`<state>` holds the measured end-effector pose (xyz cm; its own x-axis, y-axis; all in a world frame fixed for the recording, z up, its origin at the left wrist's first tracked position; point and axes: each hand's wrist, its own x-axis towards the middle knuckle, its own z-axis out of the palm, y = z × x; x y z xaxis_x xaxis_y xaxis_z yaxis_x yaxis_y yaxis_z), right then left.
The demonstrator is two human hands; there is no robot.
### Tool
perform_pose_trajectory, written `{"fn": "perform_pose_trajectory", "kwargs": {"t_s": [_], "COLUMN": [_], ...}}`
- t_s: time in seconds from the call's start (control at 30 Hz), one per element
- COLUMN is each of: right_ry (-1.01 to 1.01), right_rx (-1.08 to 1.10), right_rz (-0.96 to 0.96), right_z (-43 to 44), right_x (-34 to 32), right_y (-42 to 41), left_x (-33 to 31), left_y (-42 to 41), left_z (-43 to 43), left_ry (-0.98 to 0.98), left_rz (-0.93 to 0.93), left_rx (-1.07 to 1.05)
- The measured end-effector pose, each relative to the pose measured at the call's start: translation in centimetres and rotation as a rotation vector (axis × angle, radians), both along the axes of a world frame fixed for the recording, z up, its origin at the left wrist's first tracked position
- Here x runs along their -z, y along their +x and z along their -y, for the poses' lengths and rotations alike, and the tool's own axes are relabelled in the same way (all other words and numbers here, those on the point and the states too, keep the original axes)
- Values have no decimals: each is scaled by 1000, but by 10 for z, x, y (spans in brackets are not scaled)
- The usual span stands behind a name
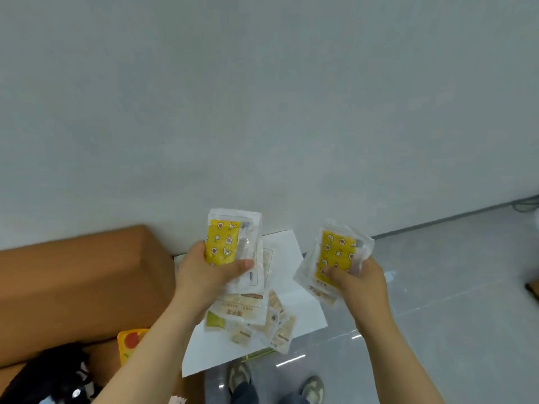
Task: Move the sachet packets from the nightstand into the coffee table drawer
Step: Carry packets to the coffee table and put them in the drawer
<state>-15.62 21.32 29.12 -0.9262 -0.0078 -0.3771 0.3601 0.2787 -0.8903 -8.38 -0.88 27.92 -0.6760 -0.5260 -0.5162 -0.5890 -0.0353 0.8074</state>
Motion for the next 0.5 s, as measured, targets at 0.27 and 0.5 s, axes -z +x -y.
{"fn": "perform_pose_trajectory", "kwargs": {"t_s": [0.27, 0.5], "right_ry": [27, 57], "right_rx": [181, 417], "right_rz": [-150, -202], "right_z": [-110, -250], "right_x": [-56, -84], "right_y": [19, 75], "left_x": [-57, -93], "left_y": [-42, -46], "left_z": [-100, -242], "left_ry": [-101, -117], "left_rz": [-97, -194], "left_rx": [328, 564]}}
